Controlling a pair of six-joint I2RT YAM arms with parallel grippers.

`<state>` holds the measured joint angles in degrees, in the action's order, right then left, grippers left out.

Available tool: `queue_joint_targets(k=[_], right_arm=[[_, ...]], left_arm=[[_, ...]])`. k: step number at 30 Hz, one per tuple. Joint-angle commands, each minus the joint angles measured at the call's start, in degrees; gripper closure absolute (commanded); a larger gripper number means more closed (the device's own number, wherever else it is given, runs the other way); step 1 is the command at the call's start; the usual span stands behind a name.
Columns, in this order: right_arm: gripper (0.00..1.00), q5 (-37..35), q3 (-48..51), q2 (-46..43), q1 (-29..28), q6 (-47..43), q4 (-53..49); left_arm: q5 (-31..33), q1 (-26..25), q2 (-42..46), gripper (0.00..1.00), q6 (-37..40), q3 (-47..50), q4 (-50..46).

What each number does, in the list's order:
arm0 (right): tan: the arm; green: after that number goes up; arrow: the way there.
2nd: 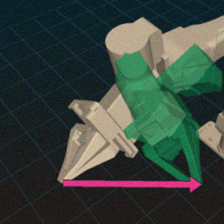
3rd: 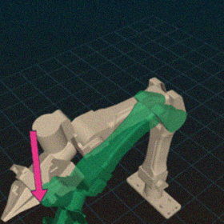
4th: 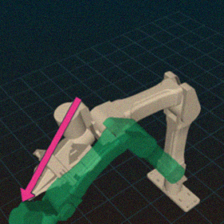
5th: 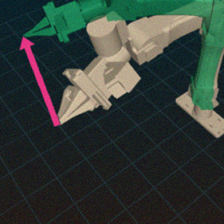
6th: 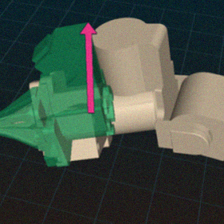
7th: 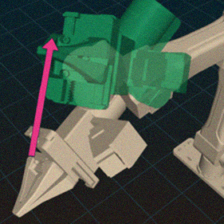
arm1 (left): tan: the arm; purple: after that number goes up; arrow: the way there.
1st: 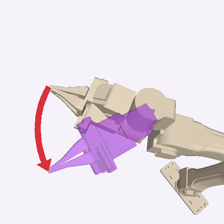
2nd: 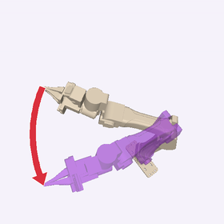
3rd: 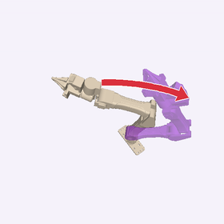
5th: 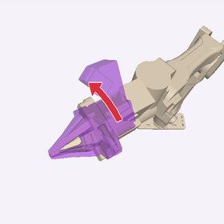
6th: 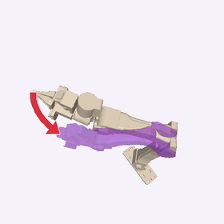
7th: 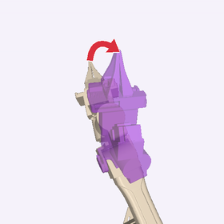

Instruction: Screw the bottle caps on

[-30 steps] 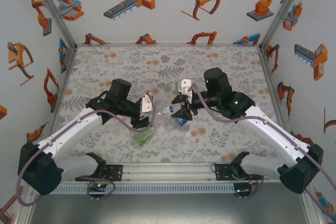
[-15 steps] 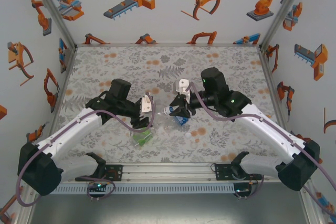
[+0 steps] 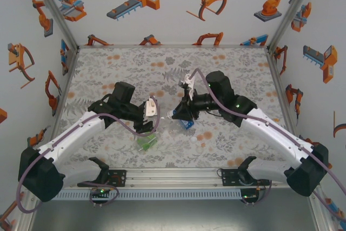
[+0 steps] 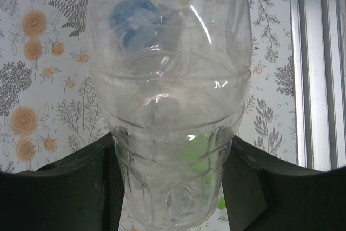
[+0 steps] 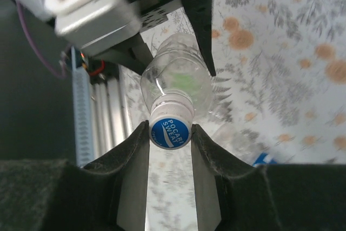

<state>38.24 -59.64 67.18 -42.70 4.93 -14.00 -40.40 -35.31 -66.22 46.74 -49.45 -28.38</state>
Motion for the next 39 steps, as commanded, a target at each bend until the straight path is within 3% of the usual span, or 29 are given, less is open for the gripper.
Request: queue_joint_targets(k=[1, 5, 9, 19, 25, 29, 34, 39], right_arm=[[0.97, -8.3, 0.7, 0.5, -1.5, 27.5, 1.8], [1.0, -14.3, 0.0, 1.8, -1.5, 47.1, -2.7], [1.0, -19.6, -3.4, 3.8, -1.5, 57.7, -14.2], [0.84, -17.7, -6.1, 5.8, -1.8, 55.6, -14.0], [0.53, -16.7, -6.2, 3.1, -1.7, 42.7, -8.7], [0.42, -15.7, -7.6, 1.0, -1.6, 30.5, -8.2], [0.38, -13.3, -8.4, -1.3, -1.5, 11.2, -8.8], [0.38, -4.0, -6.7, -3.4, -1.5, -12.4, -8.6]], left_arm=[[-1.7, 0.1, 0.9, 1.0, -0.4, -1.6, 2.4], [-1.4, 0.3, 0.8, 1.0, -1.6, -1.5, 3.5], [-1.4, 0.5, 0.9, 1.0, -2.0, -1.4, 4.1], [-1.3, 0.6, 0.5, 1.0, -2.2, -1.9, 3.4], [-1.4, 0.5, 0.5, 1.0, -2.2, -1.9, 3.3], [-1.5, 0.6, 0.2, 1.0, -2.2, -2.0, 3.2], [-1.7, 0.5, 0.4, 1.0, -1.9, -2.0, 2.9], [-2.8, 0.5, 0.7, 1.0, -1.4, -1.9, 2.7]])
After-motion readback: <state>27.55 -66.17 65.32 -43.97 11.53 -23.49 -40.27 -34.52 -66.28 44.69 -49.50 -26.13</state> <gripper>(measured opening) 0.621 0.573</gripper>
